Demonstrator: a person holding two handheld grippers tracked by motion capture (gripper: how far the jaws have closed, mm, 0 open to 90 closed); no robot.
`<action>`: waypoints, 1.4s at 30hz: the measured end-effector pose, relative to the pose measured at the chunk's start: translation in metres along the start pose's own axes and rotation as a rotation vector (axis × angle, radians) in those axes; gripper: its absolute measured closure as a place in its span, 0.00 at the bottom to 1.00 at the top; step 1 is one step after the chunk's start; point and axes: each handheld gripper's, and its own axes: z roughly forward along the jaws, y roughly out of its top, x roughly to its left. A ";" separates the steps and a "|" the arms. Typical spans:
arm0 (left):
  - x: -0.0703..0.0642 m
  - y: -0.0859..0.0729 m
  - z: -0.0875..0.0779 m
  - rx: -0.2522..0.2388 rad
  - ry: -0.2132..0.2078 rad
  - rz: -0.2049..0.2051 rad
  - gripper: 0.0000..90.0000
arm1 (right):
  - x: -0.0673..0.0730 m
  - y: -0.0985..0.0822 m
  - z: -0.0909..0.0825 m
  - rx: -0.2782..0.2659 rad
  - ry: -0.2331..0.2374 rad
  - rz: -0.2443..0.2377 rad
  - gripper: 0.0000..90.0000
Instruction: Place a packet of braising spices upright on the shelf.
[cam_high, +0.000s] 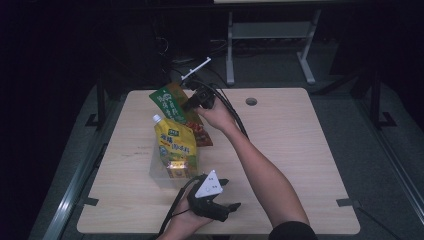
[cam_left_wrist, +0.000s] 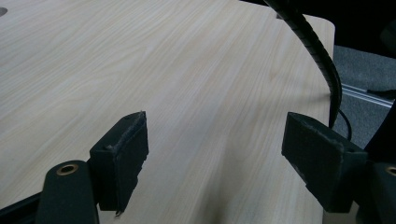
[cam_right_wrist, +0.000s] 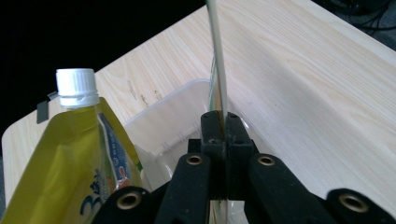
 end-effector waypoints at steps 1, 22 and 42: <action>0.000 0.000 0.000 -0.001 0.000 0.001 0.25 | 0.000 -0.002 0.000 -0.008 0.003 -0.005 0.99; -0.001 0.000 0.000 0.005 -0.007 0.011 0.25 | 0.015 -0.028 -0.013 -0.327 0.091 0.026 1.00; -0.002 -0.002 0.001 0.011 -0.009 0.008 0.25 | 0.001 -0.069 0.015 -0.378 0.080 0.072 1.00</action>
